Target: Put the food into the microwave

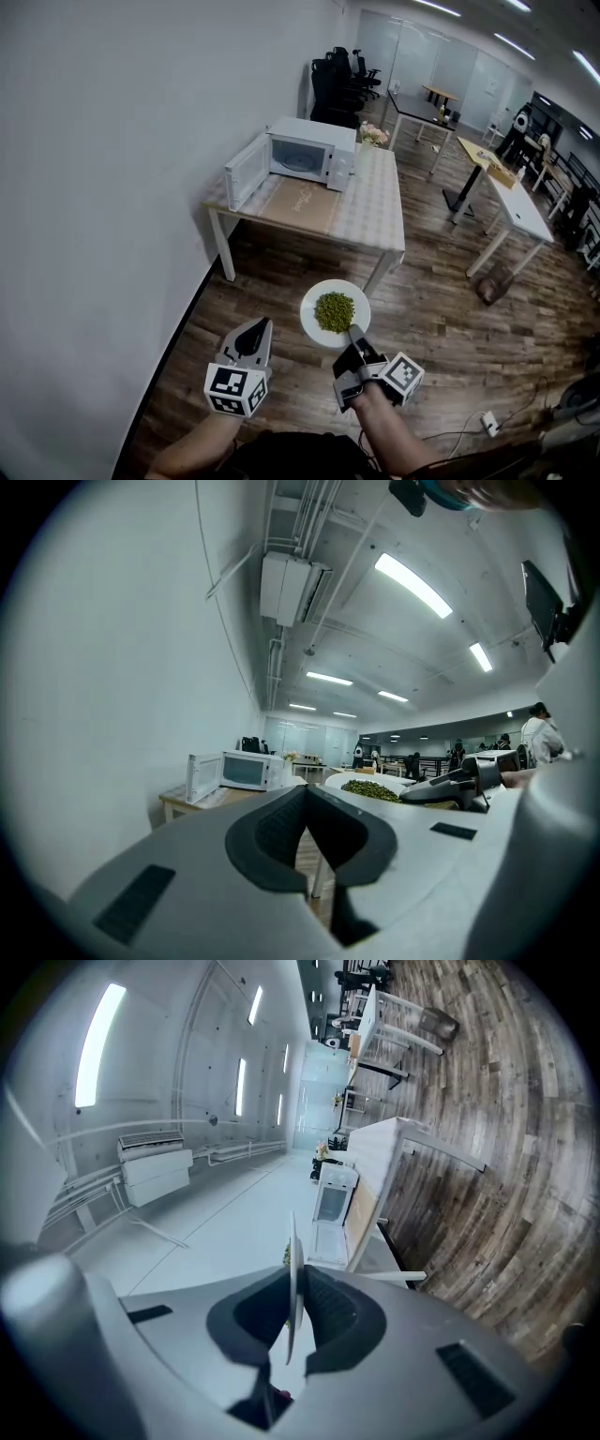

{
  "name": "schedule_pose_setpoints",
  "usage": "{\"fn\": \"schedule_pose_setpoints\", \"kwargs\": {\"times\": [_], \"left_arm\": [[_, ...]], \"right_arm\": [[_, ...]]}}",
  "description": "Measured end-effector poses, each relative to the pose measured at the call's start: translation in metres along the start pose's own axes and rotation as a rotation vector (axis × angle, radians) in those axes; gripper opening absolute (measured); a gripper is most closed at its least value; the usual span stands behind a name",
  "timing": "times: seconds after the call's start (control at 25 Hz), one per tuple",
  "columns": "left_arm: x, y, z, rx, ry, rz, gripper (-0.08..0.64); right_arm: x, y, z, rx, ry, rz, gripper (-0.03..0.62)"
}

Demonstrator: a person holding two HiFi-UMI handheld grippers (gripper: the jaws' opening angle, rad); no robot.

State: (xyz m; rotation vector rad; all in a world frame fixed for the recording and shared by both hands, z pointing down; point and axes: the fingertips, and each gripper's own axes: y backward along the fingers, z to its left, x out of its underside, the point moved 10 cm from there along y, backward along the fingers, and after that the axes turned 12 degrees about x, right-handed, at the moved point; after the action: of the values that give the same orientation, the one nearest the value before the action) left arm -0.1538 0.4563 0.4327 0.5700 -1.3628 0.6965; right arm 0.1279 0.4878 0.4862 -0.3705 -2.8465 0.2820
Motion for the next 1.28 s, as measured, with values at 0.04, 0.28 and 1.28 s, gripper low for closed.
{"fn": "schedule_pose_setpoints", "kwargs": {"times": [0.04,0.28,1.28], "left_arm": [[0.0,0.003,0.005,0.002,0.0,-0.001,0.008],[0.002,0.014,0.033,0.022,0.012,-0.003,0.008],[-0.017,-0.11,0.121,-0.082,0.018,-0.024,0.008]], "right_arm": [[0.005,-0.002,0.002,-0.001,0.004,-0.002,0.035],[0.03,-0.017,0.01,0.009,-0.006,-0.008,0.035],[-0.053,-0.18,0.021,-0.021,0.015,0.083,0.034]]}}
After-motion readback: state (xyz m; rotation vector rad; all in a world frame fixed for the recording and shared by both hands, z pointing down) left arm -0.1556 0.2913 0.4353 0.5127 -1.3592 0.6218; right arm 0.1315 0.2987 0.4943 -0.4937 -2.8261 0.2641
